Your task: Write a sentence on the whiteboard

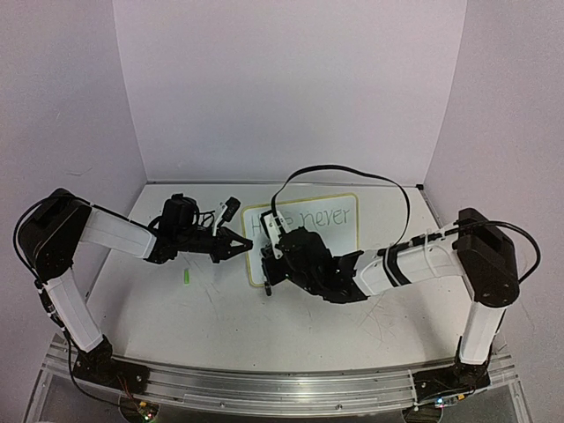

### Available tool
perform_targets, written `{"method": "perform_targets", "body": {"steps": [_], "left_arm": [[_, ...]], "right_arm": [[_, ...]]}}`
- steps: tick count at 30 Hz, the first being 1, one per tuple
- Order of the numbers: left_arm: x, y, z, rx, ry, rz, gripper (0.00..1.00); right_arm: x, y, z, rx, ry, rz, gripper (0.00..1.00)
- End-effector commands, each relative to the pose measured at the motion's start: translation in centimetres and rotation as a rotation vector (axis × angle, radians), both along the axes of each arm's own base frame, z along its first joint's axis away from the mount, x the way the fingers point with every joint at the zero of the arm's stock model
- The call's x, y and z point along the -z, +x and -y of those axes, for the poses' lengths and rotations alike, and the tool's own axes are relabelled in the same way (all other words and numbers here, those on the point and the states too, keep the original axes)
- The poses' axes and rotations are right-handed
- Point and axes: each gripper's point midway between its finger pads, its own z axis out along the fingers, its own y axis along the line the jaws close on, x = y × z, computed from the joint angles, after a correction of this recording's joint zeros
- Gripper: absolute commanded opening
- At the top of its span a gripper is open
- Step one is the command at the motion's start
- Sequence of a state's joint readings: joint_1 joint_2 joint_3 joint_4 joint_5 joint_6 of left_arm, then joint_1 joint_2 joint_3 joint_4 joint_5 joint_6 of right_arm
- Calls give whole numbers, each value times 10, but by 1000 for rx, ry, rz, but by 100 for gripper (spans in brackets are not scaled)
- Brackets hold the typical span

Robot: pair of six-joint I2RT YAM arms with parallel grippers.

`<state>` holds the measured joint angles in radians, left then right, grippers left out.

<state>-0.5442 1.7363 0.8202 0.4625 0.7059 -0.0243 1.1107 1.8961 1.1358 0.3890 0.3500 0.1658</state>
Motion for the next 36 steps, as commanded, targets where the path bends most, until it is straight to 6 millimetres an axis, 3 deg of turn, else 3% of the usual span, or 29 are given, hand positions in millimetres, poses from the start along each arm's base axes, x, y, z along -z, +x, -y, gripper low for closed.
{"method": "perform_targets", "body": {"steps": [1,7,21,27,32,36], "left_arm": [[32,27,-23,-142,162,41,0],[32,27,-23,-142,162,41,0],[34,27,-23,-142,168,38,0],[34,27,-22,-141,169,38,0],[35,27,-22,-141,171,36,0],[35,27,-22,-141,172,35,0]], "right_arm": [[-7,10,-6,19,28,18,0],[-2,15,6,70,4,15,0],[-19,19,52,236,-7,62,0],[-50,-5,47,56,145,60,0],[-28,1,43,10,128,-8,0],[-17,6,29,-11,114,-23,0]]}}
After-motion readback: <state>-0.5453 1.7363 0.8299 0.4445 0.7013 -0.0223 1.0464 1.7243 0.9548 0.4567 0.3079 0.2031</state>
